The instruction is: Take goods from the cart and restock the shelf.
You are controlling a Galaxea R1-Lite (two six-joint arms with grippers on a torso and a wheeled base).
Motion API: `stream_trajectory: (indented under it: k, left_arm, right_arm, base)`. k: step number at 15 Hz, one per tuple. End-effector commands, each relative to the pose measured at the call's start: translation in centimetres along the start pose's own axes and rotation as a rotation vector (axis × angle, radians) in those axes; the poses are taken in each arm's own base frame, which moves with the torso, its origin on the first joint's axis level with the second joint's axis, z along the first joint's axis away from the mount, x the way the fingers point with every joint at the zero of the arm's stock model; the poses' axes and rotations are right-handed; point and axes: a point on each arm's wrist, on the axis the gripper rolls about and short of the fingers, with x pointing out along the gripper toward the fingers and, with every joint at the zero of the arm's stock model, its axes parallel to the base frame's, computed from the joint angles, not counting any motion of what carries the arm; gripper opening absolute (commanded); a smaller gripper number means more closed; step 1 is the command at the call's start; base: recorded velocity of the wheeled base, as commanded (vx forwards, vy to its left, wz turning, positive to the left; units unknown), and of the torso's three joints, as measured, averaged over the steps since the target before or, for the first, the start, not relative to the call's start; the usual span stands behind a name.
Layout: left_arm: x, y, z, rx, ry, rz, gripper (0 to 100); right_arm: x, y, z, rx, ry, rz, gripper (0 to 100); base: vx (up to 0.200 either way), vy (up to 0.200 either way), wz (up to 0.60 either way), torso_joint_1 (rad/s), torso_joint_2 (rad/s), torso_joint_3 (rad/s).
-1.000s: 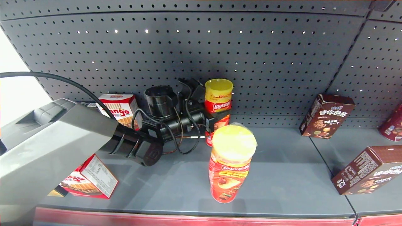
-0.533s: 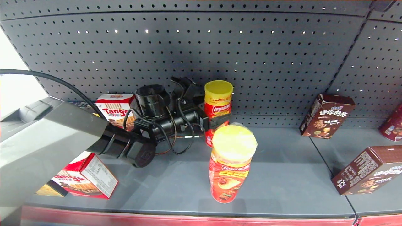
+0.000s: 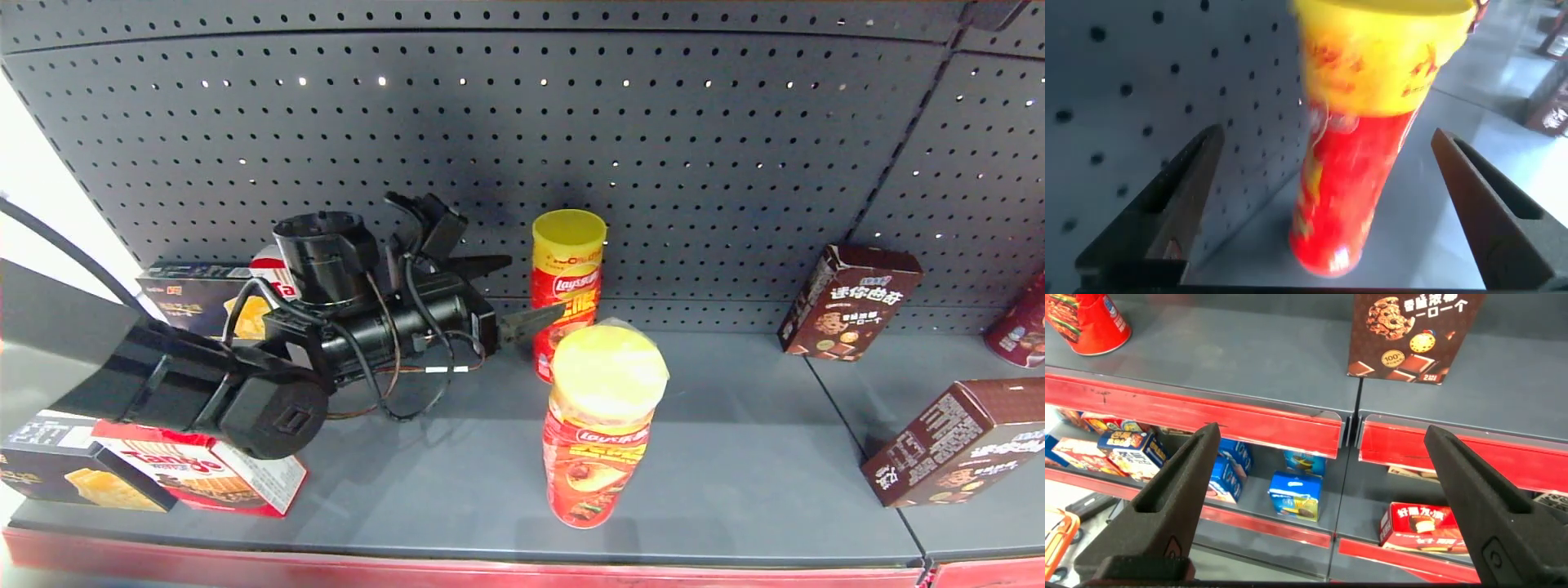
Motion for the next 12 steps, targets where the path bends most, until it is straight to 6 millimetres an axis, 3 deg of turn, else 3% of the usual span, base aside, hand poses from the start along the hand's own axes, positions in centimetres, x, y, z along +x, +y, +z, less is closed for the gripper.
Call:
stream_trajectory:
  k: [1,8,12]
  left_arm:
    - [-1.3,-0.3,1.7,0.031,0.004,0.01,100]
    - [-3.9,-1.1,2.7,-0.05,0.24,0.115,100]
    - [-3.7,-1.4,3.0,0.01,0.256,0.183,100]
  right_arm:
    - [0.0,0.0,0.0,0.0,0.001,0.0,100]
    - [0.0,0.0,0.0,0.0,0.001,0.0,100]
    - [0.0,0.0,0.0,0.0,0.001,0.0,100]
  base:
    - [0.0,0.0,0.0,0.0,0.0,0.0]
    - [0.0,0.0,0.0,0.0,0.0,0.0]
    - [0.0,0.0,0.0,0.0,0.0,0.0]
